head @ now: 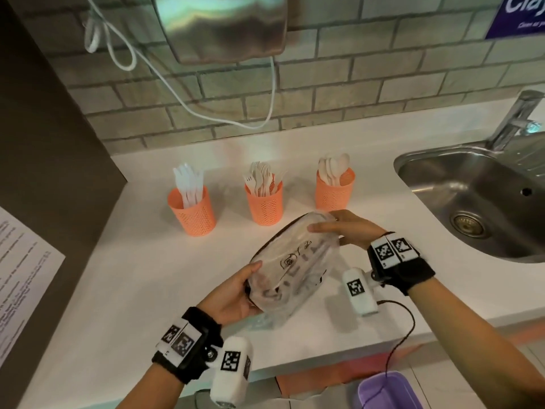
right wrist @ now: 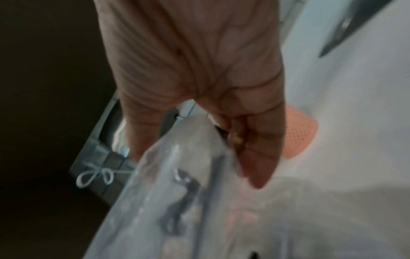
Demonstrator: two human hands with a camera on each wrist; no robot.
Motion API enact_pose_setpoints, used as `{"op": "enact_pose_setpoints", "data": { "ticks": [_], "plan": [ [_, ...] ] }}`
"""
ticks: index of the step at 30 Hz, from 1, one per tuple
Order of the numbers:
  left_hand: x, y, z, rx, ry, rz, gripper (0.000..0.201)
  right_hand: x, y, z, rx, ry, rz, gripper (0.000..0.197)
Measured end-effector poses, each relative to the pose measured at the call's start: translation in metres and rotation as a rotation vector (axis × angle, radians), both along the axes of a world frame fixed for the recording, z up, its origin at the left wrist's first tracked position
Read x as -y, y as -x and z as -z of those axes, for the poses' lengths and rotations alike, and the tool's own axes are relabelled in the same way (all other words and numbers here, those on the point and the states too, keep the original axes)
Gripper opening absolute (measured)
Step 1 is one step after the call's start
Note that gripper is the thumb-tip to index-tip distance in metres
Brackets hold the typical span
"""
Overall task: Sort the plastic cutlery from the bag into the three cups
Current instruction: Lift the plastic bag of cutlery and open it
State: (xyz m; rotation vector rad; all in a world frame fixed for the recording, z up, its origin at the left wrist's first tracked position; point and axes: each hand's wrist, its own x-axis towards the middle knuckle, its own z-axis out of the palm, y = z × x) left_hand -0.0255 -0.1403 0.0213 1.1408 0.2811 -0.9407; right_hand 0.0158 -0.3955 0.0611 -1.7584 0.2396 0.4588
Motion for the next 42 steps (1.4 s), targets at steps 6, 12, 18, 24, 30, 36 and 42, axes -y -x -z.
{"op": "enact_pose_setpoints", "data": {
  "ticks": [6,12,18,24,30,36,42],
  "plan": [
    [-0.005,-0.026,-0.055,0.862,-0.834,0.085,0.055,-0.014,0.062,-0.003,0.256,0.581,0.245,0.073],
    [0.071,-0.075,-0.082,1.546,-1.038,0.777,0.084,-0.055,0.109,0.012,0.007,0.53,-0.111,0.085],
    [0.126,-0.085,-0.064,1.508,-1.116,1.273,0.059,-0.095,0.095,0.04,-0.283,-0.033,-0.084,0.074],
    [0.089,-0.1,-0.071,1.264,-1.013,0.971,0.031,-0.062,0.103,0.034,-0.148,-0.246,0.128,0.012],
    [0.026,-0.077,-0.062,0.81,-0.68,0.492,0.027,-0.007,0.077,-0.005,-0.108,-0.365,0.294,0.016],
    [0.006,-0.027,-0.025,0.451,-0.392,-0.074,0.028,-0.024,0.03,-0.042,0.083,-0.207,0.224,0.016],
    [-0.002,-0.004,-0.017,0.592,-0.704,-0.084,0.018,-0.032,0.045,-0.016,0.232,0.716,-0.104,0.065]
  ]
}}
